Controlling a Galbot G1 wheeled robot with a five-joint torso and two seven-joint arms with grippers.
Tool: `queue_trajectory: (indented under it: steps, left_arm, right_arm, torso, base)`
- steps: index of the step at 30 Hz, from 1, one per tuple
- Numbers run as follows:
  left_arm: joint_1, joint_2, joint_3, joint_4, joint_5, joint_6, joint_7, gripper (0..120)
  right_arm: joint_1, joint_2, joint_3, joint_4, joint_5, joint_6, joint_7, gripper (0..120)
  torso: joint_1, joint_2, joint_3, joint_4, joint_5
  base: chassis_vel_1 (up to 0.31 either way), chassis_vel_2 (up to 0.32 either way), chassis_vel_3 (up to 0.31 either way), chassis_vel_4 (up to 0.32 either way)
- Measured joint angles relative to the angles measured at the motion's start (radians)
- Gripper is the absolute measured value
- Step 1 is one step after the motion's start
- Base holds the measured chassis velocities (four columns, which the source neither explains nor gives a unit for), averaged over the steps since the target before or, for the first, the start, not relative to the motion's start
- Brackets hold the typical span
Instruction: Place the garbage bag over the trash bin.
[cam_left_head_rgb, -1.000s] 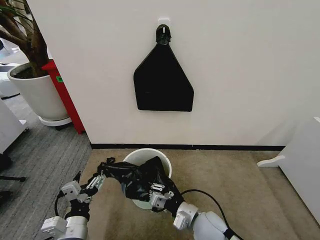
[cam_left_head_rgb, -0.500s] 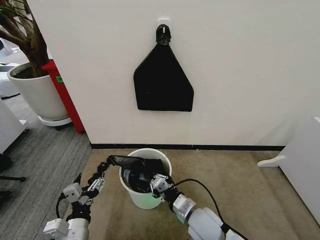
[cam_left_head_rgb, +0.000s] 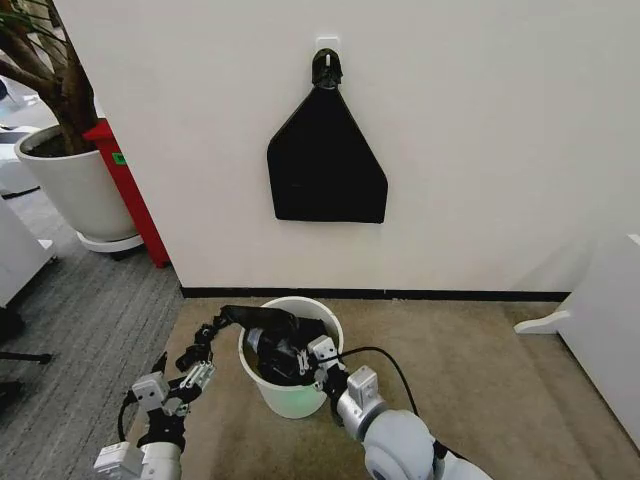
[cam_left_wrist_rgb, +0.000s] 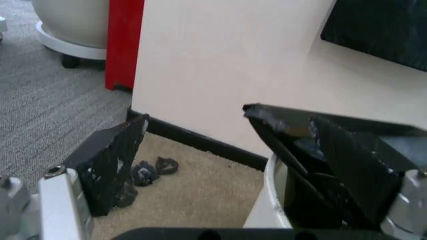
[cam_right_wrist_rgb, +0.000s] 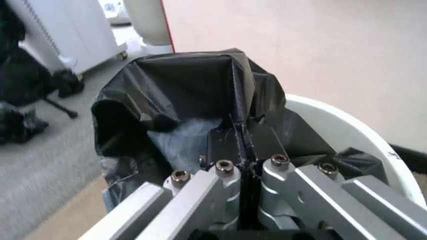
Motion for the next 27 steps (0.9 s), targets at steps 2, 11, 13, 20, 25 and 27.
queue_trajectory:
  steps: [2,11,13,20,25,27]
  left_arm:
    - [0.000,-0.003,0.001,0.002,0.004,-0.001,0.000,94]
    - [0.001,-0.010,0.006,0.005,0.020,-0.005,0.002,94]
    - [0.003,-0.016,0.013,0.006,0.028,-0.007,0.003,94]
    - [0.007,-0.024,0.043,0.015,0.052,-0.014,0.005,94]
    - [0.008,-0.026,0.056,0.021,0.062,-0.018,0.008,94]
    - [0.008,-0.026,0.063,0.022,0.064,-0.020,0.011,94]
  right_arm:
    - [0.006,0.003,0.002,0.010,0.035,-0.006,0.020,0]
    - [0.002,0.026,-0.010,0.056,0.158,-0.036,0.104,0]
    - [0.001,0.037,-0.017,0.069,0.194,-0.041,0.137,0]
    - [0.002,0.072,-0.027,0.101,0.309,-0.050,0.215,0]
    - [0.007,0.095,-0.027,0.111,0.337,-0.050,0.233,0]
    - [0.007,0.108,-0.027,0.111,0.341,-0.048,0.236,0]
  torso:
    - [0.000,0.000,0.000,0.0000,-0.0001]
    - [0.000,0.000,0.000,0.0000,0.0000]
    - [0.000,0.000,0.000,0.0000,0.0000]
    - [0.000,0.000,0.000,0.0000,-0.0001]
    - [0.000,0.000,0.000,0.0000,-0.0001]
    - [0.000,0.000,0.000,0.0000,-0.0001]
  base:
    - [0.000,0.000,0.000,0.000]
    - [0.000,0.000,0.000,0.000]
    - [0.000,0.000,0.000,0.000]
    - [0.000,0.000,0.000,0.000]
    - [0.000,0.000,0.000,0.000]
    - [0.000,0.000,0.000,0.000]
